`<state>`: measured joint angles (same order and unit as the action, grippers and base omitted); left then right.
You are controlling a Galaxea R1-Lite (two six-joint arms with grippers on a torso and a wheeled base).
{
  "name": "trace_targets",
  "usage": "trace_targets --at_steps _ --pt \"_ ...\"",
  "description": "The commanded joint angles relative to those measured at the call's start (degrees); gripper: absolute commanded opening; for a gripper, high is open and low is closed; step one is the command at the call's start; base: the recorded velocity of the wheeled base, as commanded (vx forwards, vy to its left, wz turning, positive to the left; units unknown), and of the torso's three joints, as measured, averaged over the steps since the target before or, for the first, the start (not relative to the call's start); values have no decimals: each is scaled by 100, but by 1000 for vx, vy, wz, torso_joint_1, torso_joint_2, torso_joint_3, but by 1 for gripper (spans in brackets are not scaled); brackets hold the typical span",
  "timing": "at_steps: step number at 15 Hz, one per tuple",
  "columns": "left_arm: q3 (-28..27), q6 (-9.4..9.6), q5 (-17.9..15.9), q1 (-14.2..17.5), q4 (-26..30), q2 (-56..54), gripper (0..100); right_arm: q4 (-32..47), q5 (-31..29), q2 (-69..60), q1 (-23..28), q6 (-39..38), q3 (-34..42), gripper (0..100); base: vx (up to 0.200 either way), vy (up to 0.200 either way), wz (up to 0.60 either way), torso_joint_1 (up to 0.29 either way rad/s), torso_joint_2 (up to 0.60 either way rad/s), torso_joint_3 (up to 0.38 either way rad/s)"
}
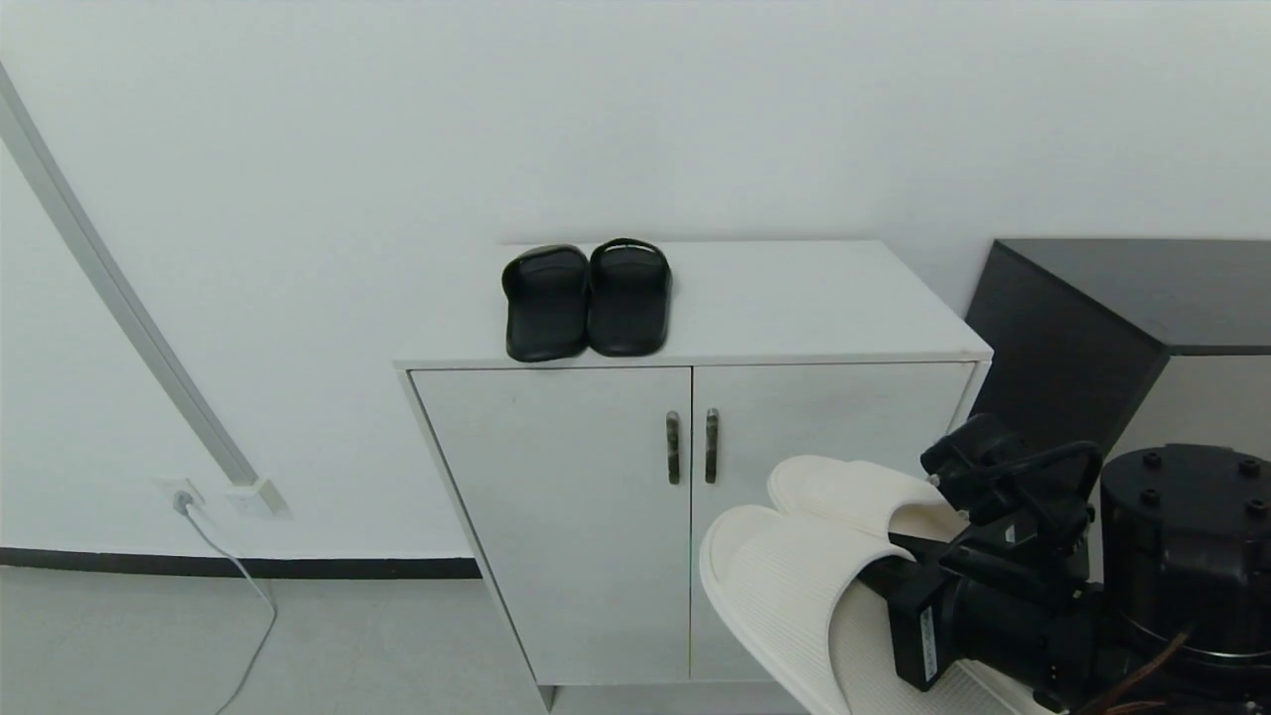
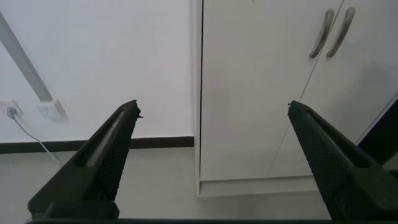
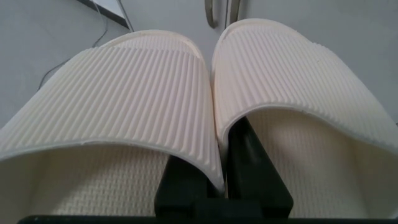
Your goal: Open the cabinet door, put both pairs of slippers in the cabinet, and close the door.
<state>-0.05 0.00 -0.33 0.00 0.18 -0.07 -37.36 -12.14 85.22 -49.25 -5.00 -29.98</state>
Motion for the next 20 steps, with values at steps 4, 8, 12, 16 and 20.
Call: trace_targets --at_steps 4,8,12,16,20 --pt "5 9 -11 0 -1 7 100 -8 1 21 -6 8 18 0 0 0 0 -187 508 310" --pt "-4 9 -2 0 -1 7 100 -8 1 21 -6 -1 27 0 0 0 0 -160 487 322" --pt "-4 35 -20 0 8 7 100 -8 1 21 -6 8 18 0 0 0 0 -133 471 336" --pt "5 26 7 0 -1 7 100 -8 1 3 -14 -1 62 0 0 0 0 -96 452 358" --pt "-13 9 130 0 -27 7 100 -52 1 -6 -14 8 80 0 0 0 0 -38 437 399"
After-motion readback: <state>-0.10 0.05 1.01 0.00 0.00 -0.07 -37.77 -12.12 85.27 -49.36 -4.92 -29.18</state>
